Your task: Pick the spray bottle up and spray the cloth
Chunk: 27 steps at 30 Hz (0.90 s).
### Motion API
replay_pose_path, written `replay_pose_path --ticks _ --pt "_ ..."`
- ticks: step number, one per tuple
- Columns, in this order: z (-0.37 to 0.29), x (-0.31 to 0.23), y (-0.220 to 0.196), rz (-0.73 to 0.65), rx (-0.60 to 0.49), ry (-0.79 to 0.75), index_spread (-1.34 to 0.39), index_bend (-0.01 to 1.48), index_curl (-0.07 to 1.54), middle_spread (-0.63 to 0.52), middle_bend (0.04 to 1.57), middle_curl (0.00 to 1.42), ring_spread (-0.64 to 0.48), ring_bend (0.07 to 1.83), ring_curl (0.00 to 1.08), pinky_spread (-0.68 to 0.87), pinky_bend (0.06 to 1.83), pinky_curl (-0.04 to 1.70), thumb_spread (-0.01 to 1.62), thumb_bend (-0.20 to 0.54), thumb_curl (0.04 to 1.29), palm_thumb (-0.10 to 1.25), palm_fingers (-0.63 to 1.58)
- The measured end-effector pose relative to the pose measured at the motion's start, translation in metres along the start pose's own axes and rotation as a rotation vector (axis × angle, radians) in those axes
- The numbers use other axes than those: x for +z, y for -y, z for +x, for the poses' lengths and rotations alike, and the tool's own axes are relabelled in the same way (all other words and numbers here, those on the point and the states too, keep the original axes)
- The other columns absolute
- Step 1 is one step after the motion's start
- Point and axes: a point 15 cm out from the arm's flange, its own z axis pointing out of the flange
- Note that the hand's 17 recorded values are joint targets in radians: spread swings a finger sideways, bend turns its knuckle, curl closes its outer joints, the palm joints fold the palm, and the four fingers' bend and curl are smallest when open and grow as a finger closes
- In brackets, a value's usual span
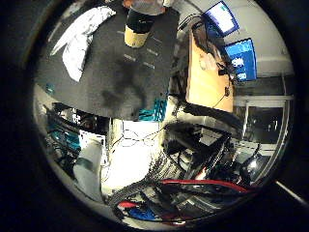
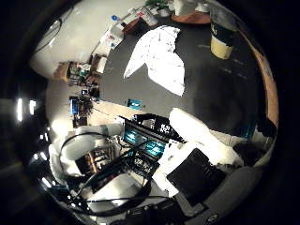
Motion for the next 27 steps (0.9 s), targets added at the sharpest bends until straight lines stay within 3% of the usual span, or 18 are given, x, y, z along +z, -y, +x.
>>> replay_pose_path --ticks 10,27 --pt "0.006 -0.004 0.0 0.011 0.022 -0.002 -0.4 0.18 0.35 -0.02 0.19 0.32 0.14 0.19 0.22 0.37 0.21 0.3 1.1 -0.021 0.33 0.72 0.3" --pt "0.064 -0.022 0.0 0.127 0.204 0.079 -0.4 0.18 0.33 -0.04 0.19 0.33 0.12 0.2 0.24 0.36 0.23 0.3 1.1 -0.02 0.34 0.72 0.33"
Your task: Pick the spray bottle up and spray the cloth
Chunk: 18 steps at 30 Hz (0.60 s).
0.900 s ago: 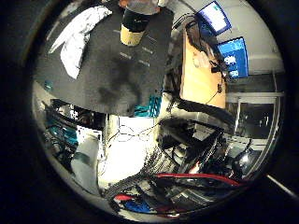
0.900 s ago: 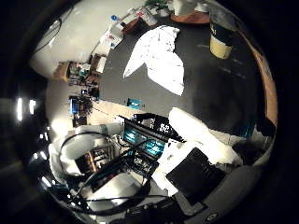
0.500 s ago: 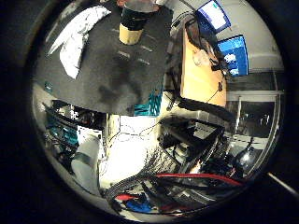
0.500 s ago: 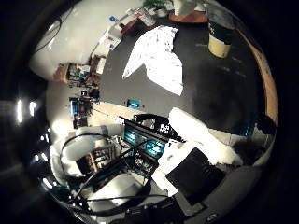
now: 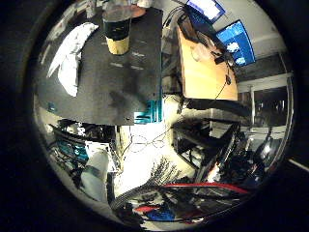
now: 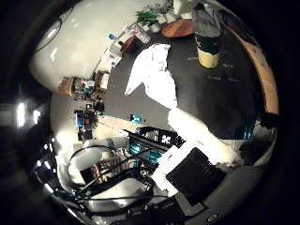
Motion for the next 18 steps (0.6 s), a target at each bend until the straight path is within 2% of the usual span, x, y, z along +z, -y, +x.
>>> replay_pose_path --ticks 9,18 --pt "0.034 -0.005 0.001 0.071 0.082 0.055 -0.35 0.14 0.29 -0.04 0.21 0.34 0.12 0.23 0.25 0.37 0.27 0.31 1.1 -0.025 0.34 0.7 0.29" --pt "0.062 -0.012 0.026 0.145 0.136 0.139 -0.3 0.13 0.23 0.04 0.2 0.35 0.16 0.3 0.27 0.38 0.43 0.34 1.05 -0.035 0.28 0.52 0.12"
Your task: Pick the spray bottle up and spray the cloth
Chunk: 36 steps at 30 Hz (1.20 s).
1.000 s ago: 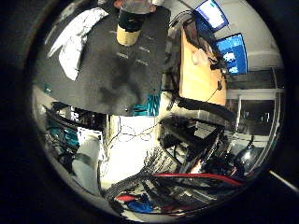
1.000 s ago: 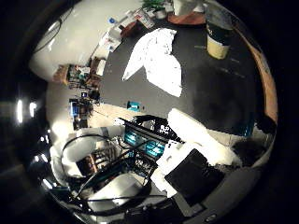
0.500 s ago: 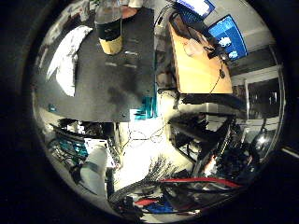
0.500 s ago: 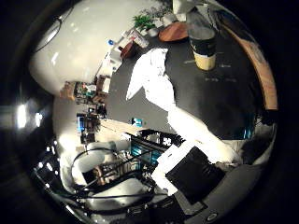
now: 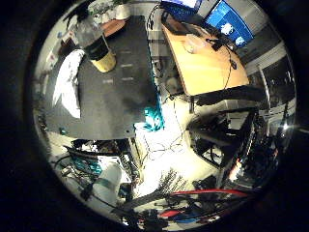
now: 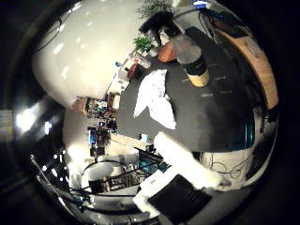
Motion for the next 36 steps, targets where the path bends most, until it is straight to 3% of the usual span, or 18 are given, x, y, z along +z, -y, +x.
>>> replay_pose_path --ticks 11,24,36 --pt "0.005 0.007 0.023 0.026 0.017 0.075 -0.27 0.14 0.23 0.08 0.22 0.35 0.17 0.33 0.27 0.38 0.5 0.33 0.96 -0.033 0.27 0.34 0.05" --pt "0.003 0.016 0.066 0.095 0.038 0.206 -0.26 0.15 0.24 0.09 0.22 0.34 0.17 0.33 0.26 0.39 0.5 0.31 0.94 -0.03 0.28 0.31 0.03" --pt "-0.015 0.043 0.082 0.076 0.006 0.305 -0.27 0.15 0.25 0.1 0.21 0.33 0.17 0.31 0.26 0.4 0.49 0.3 0.93 -0.03 0.28 0.3 0.04"
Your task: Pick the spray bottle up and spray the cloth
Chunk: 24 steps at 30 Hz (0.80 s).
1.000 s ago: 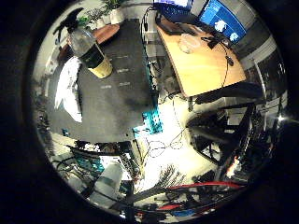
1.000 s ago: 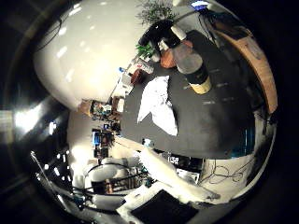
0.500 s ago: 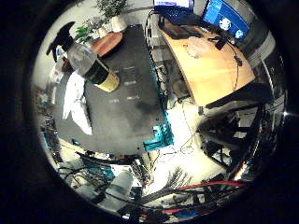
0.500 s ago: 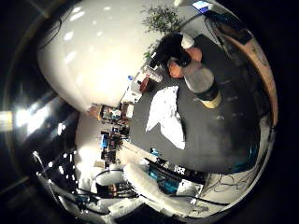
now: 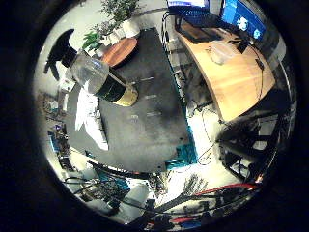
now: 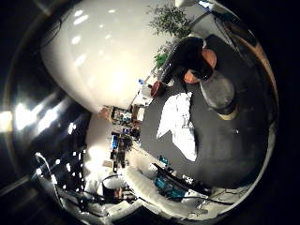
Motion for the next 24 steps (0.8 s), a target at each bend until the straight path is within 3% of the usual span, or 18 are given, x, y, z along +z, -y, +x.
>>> replay_pose_path --ticks 12,24 --pt "0.005 0.035 0.003 -0.036 -0.001 0.081 -0.27 0.15 0.25 0.09 0.2 0.33 0.17 0.31 0.26 0.41 0.49 0.3 0.93 -0.03 0.28 0.31 0.05" --pt "0.027 0.038 0.028 -0.006 -0.008 0.111 -0.27 0.15 0.25 0.09 0.2 0.33 0.17 0.31 0.26 0.41 0.49 0.3 0.95 -0.029 0.28 0.31 0.05"
